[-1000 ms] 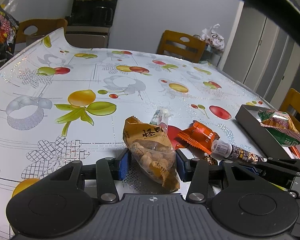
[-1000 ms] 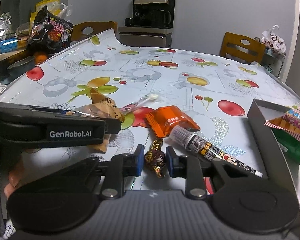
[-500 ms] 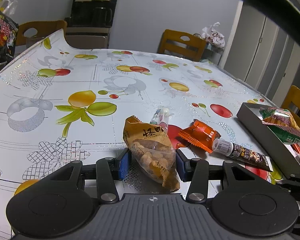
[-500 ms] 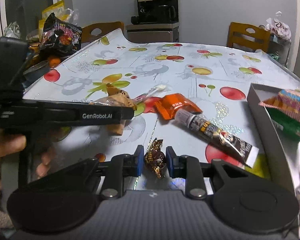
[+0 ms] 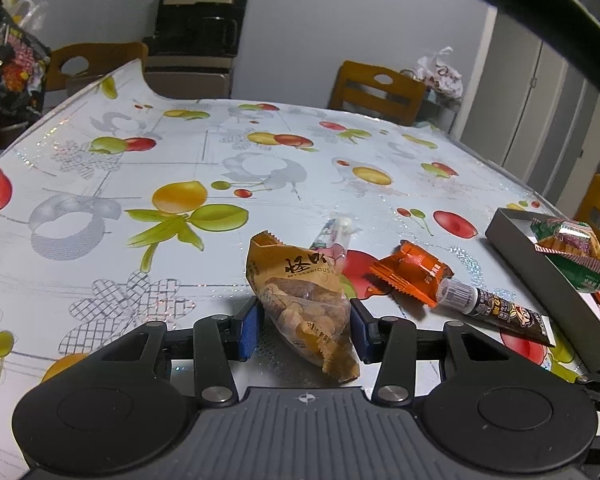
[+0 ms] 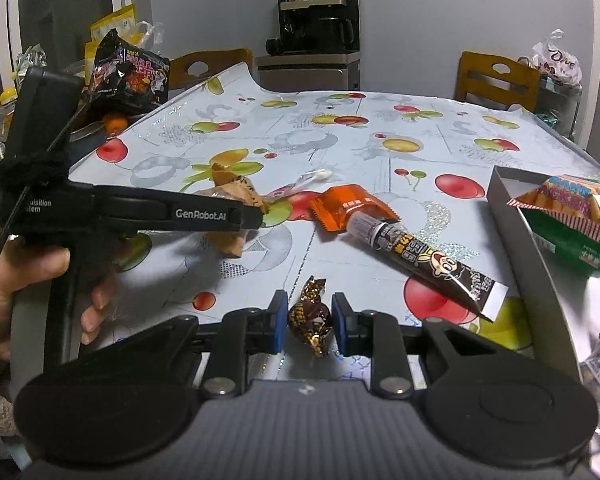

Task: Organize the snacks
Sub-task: 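Lift the peanut bag with the left gripper while the right gripper lifts the chocolate toward the box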

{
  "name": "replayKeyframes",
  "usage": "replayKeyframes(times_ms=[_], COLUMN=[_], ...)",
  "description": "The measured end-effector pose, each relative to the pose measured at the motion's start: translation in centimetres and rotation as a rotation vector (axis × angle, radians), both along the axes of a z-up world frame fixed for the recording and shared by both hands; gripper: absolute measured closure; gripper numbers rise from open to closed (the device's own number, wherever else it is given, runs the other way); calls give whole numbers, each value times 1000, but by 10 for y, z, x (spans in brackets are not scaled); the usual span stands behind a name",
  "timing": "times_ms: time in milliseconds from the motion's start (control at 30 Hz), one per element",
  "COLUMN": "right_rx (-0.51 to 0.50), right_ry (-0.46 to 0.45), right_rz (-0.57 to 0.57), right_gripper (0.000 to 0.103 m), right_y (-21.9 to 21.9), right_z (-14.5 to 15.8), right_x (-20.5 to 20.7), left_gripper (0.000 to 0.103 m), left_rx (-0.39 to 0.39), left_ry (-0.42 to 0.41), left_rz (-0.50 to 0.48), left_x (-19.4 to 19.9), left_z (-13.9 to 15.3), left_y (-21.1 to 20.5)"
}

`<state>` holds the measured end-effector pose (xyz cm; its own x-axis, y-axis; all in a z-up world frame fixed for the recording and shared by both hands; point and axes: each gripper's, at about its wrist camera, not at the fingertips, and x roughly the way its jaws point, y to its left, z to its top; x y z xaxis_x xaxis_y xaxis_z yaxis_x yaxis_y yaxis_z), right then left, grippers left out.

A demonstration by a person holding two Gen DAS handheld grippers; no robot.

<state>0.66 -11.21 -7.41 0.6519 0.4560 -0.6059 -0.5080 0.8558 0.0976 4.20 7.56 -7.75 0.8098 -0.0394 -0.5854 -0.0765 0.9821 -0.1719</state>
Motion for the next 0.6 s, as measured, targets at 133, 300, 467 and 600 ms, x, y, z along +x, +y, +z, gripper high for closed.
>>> replayKeyframes(times_ms=[133,300,467,600], right_rx=[10,26,50,76], right_ry=[-10,-24,-31,-49], right_rz=[-3,-1,-7,-9], right_gripper=[80,80,80,80], right_y=[-3,-12,-23,-33], right_z=[4,10,16,24], right_x=[0,-5,-10,-13], left_gripper=[58,59,61,61], left_rx=[14,24,15,24], left_ry=[2,4,29,10], left_rz=[8,-9,-25,-49], left_x=[-7,-22,-29,-34], left_z=[1,2,7,15], left_y=[-5,-9,-12,-20])
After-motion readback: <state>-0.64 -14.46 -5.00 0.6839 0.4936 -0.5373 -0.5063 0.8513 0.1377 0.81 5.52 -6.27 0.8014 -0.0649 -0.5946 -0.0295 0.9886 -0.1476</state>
